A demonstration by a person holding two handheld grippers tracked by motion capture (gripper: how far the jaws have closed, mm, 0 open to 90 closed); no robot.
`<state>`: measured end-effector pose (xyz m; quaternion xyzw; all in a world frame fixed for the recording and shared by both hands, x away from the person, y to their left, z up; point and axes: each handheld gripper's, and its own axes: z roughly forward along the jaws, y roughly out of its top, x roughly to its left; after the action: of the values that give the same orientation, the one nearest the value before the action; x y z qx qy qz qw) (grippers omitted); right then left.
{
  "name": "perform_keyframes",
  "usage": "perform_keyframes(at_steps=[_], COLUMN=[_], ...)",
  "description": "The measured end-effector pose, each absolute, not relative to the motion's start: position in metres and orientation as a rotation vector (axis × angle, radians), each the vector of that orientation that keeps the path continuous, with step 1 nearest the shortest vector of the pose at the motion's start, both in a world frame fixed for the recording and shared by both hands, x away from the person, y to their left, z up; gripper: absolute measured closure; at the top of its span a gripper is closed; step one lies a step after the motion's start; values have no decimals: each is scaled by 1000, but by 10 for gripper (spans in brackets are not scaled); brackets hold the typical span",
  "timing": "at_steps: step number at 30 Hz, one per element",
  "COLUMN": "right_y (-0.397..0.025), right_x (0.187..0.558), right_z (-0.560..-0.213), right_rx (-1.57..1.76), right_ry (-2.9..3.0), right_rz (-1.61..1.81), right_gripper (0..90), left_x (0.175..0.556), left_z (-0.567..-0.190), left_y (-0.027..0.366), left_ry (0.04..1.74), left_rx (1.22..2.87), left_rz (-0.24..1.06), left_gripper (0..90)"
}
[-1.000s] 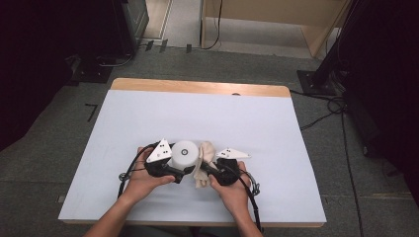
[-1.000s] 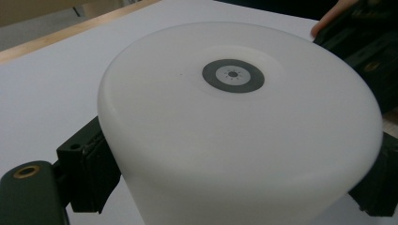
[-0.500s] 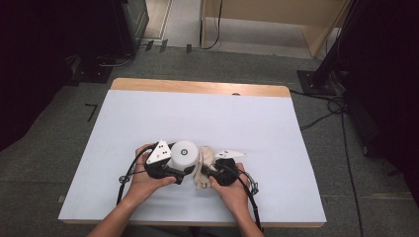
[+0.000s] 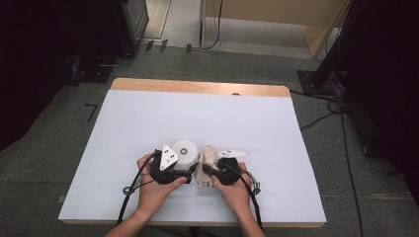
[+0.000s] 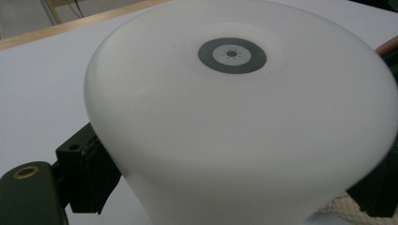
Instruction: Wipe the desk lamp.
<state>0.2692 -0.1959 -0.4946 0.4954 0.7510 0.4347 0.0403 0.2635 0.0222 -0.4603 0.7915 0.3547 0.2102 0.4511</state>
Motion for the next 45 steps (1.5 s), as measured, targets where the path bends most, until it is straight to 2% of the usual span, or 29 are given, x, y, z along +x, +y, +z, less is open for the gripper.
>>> perform_keyframes(at_steps=[8, 12, 15, 20, 28, 33, 45], right_y=[-197, -199, -201, -205, -204, -198, -187], right_x=[269, 267, 266, 257, 243, 246, 264], right_z=[-493, -488, -482, -460, -429, -440, -494], right_rx=[1516, 1492, 1475, 1394, 1271, 1285, 1463], right_ry=[2293, 2267, 2228, 2136, 2030, 2065, 2260], right_rz=[1353, 1382, 1415, 1512, 1635, 1613, 1378], right_gripper=[838, 838, 838, 839, 840, 839, 839], left_x=[277, 292, 297, 298, 299, 299, 299], left_z=[-459, -455, -452, -456, -463, -464, -464], left_y=[38, 55, 60, 52, 47, 46, 46], left_ry=[804, 706, 569, 456, 443, 442, 446], left_rx=[1956, 1950, 1944, 2002, 2036, 2034, 2030], left_rz=[514, 374, 276, 288, 269, 269, 265], left_gripper=[85, 85, 85, 85, 85, 85, 84])
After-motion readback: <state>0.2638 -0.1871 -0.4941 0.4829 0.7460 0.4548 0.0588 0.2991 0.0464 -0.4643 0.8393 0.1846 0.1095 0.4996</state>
